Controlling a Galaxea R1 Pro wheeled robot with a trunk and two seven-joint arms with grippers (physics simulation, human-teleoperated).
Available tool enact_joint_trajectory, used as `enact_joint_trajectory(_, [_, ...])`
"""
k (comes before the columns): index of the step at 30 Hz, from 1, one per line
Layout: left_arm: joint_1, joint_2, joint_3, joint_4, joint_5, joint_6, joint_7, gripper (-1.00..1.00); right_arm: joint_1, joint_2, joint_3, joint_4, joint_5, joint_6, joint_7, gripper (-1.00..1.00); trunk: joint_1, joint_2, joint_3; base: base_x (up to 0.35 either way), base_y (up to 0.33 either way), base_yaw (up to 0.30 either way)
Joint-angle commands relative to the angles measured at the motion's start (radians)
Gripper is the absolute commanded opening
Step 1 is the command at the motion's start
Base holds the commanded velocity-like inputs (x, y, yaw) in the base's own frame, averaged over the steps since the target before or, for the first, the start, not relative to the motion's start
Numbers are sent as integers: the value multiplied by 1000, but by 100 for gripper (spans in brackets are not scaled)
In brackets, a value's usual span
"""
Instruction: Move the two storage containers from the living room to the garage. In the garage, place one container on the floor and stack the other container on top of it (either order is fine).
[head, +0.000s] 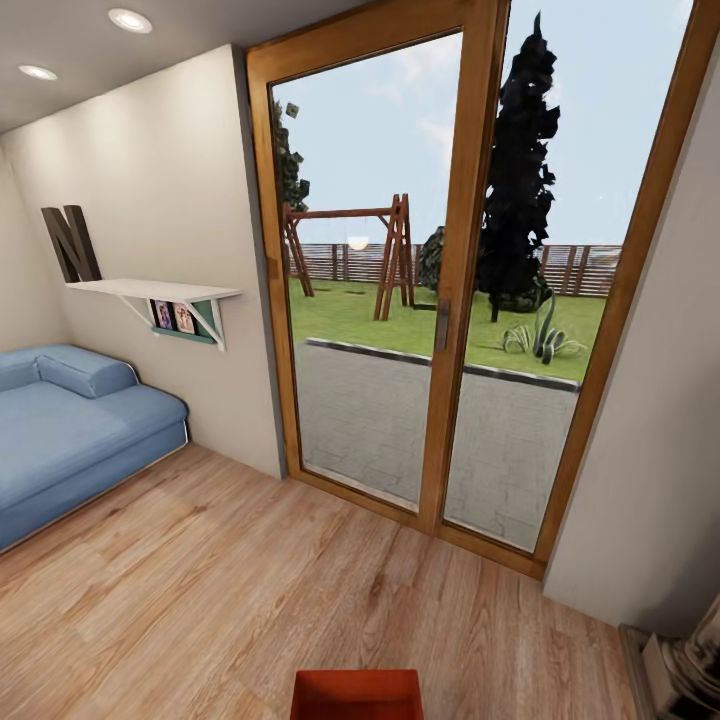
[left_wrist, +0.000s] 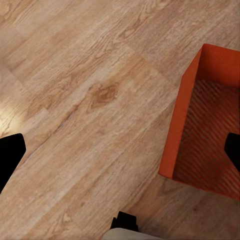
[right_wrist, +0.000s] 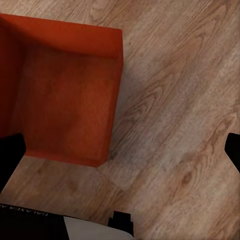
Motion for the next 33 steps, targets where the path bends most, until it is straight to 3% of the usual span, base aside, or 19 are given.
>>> enact_joint_trajectory(1, [-2, 0, 2, 4, 5, -6, -1, 100, -2, 0, 5, 4, 5, -8, 0, 100, 0, -2, -2, 0, 0, 0])
enact_joint_trajectory(28, [-2, -18, -2, -5, 9, -4, -2, 100, -2, 0, 5, 3, 1, -5, -1, 100, 0, -2, -2, 0, 0, 0])
enact_joint_trajectory(31, [-5, -17, -4, -41, 10, 56, -2, 100, -6, -11, 4, -17, 2, 2, -2, 100, 0, -2, -2, 0, 0, 0])
enact_joint_trajectory(32, [-6, -17, -4, -79, 10, 109, -1, 100, -8, -16, 3, -44, 1, 7, -2, 100, 0, -2, -2, 0, 0, 0])
enact_joint_trajectory(33, [-7, -17, -5, -158, 10, 209, 0, 100, -9, -22, 2, -107, -1, 25, -1, 100, 0, -2, -2, 0, 0, 0])
